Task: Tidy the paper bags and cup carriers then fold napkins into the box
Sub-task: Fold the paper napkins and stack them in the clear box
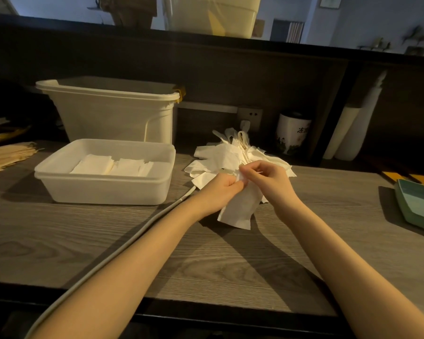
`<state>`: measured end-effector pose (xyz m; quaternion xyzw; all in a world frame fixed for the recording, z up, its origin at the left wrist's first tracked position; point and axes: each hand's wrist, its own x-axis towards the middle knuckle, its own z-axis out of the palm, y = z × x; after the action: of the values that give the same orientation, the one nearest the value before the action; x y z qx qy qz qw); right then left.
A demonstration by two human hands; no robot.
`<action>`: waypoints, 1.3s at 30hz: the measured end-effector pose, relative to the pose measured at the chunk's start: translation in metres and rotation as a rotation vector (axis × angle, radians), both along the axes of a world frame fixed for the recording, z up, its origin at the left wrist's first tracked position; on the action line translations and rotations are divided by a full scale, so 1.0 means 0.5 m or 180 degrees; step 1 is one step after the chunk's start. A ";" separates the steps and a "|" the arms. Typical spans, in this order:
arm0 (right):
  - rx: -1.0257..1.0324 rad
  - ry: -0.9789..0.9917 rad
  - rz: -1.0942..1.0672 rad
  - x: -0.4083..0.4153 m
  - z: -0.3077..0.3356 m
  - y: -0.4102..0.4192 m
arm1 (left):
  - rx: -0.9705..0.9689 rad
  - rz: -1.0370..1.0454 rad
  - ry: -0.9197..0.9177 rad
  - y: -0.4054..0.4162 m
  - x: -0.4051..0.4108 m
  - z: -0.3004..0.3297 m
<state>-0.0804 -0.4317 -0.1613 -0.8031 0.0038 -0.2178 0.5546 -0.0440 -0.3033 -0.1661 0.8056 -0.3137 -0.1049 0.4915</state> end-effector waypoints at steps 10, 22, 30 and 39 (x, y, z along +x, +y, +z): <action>0.0395 0.0097 0.0425 -0.006 0.005 -0.004 | -0.0137 -0.0223 0.0681 0.003 0.003 0.000; 0.0187 -0.0162 -0.0522 0.008 0.009 -0.054 | -0.1092 0.0443 0.1085 0.013 0.036 -0.006; -0.1779 0.0990 -0.1237 0.027 -0.039 -0.095 | -0.1335 0.1021 0.1385 0.028 0.058 -0.001; -0.1372 0.1136 -0.1344 0.029 -0.045 -0.100 | -0.1312 0.1168 0.1487 0.032 0.062 0.003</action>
<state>-0.0659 -0.4818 -0.1835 -0.9086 0.2207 -0.1797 0.3056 -0.0131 -0.2871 -0.1648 0.6868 -0.0577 -0.1307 0.7127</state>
